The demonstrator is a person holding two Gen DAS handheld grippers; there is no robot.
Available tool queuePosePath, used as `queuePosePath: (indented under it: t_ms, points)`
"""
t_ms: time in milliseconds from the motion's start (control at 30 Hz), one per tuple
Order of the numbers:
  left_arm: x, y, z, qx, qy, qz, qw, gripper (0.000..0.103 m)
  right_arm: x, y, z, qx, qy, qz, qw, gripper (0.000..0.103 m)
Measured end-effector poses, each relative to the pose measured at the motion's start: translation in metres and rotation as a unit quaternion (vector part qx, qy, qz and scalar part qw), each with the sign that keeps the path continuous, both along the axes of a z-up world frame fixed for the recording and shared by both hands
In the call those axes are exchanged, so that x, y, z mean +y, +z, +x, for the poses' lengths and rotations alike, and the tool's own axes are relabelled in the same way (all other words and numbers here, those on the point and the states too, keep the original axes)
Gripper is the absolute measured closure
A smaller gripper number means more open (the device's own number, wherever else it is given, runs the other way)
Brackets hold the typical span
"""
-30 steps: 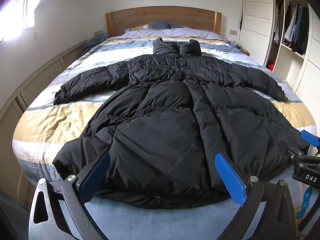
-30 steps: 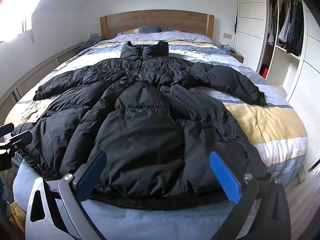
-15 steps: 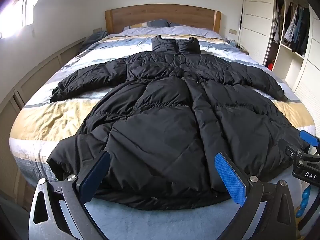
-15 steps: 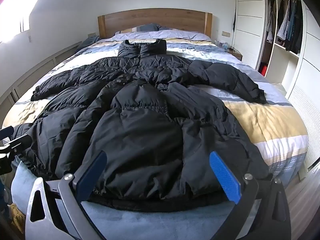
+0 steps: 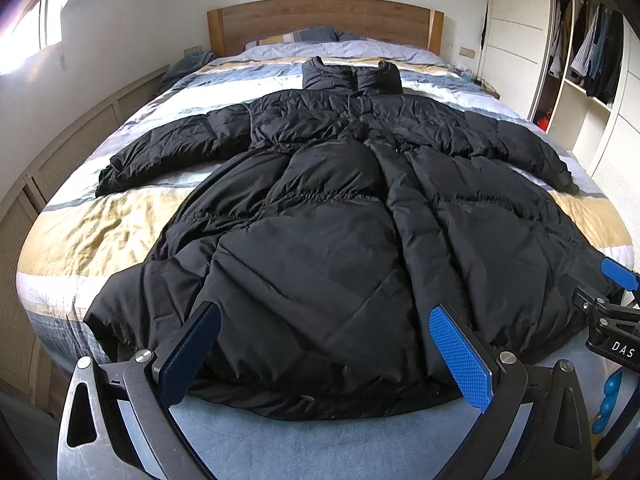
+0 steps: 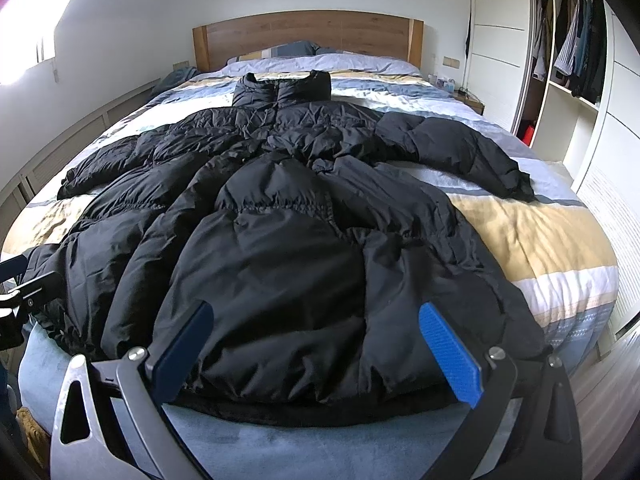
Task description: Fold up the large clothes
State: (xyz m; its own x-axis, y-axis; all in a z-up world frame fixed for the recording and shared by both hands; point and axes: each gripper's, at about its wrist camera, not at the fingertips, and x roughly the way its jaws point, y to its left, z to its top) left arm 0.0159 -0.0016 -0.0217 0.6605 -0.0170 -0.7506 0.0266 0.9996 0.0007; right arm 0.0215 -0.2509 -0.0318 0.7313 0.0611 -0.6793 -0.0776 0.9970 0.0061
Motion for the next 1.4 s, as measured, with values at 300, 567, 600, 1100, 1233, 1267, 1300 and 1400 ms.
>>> queuePosePath:
  t_ms: [300, 567, 600, 1100, 1233, 1267, 1300, 1400]
  points:
    - [-0.003, -0.005, 0.005, 0.015, -0.002, -0.001, 0.9999, 0.001, -0.001, -0.004, 0.003, 0.005, -0.001, 0.002, 1.0, 0.0]
    - [-0.004, -0.009, 0.011, 0.026, -0.002, -0.001, 0.9997, 0.002, -0.002, -0.009, 0.011, 0.017, 0.003, 0.008, 1.0, 0.0]
    - [-0.004, -0.009, 0.012, 0.028, -0.003, -0.001, 0.9996, 0.002, -0.002, -0.01, 0.012, 0.019, 0.002, 0.008, 1.0, 0.0]
    - [-0.004, -0.021, 0.03, 0.063, -0.013, -0.002, 0.9979, 0.002, -0.002, -0.017, 0.029, 0.051, 0.014, 0.017, 0.998, 0.0]
    - [0.0, -0.019, 0.036, 0.075, -0.012, -0.01, 0.9971, 0.004, 0.0, -0.012, 0.038, 0.054, 0.021, 0.019, 0.998, 0.0]
    - [0.002, -0.018, 0.038, 0.076, -0.01, -0.013, 0.997, 0.004, 0.001, -0.009, 0.041, 0.053, 0.023, 0.019, 0.998, 0.0]
    - [0.005, -0.016, 0.041, 0.075, -0.008, -0.015, 0.997, 0.004, 0.002, -0.008, 0.043, 0.052, 0.023, 0.018, 0.998, 0.0]
    - [0.01, -0.006, 0.049, 0.06, 0.004, -0.015, 0.998, 0.004, 0.005, -0.003, 0.05, 0.051, 0.029, 0.012, 0.998, 0.0]
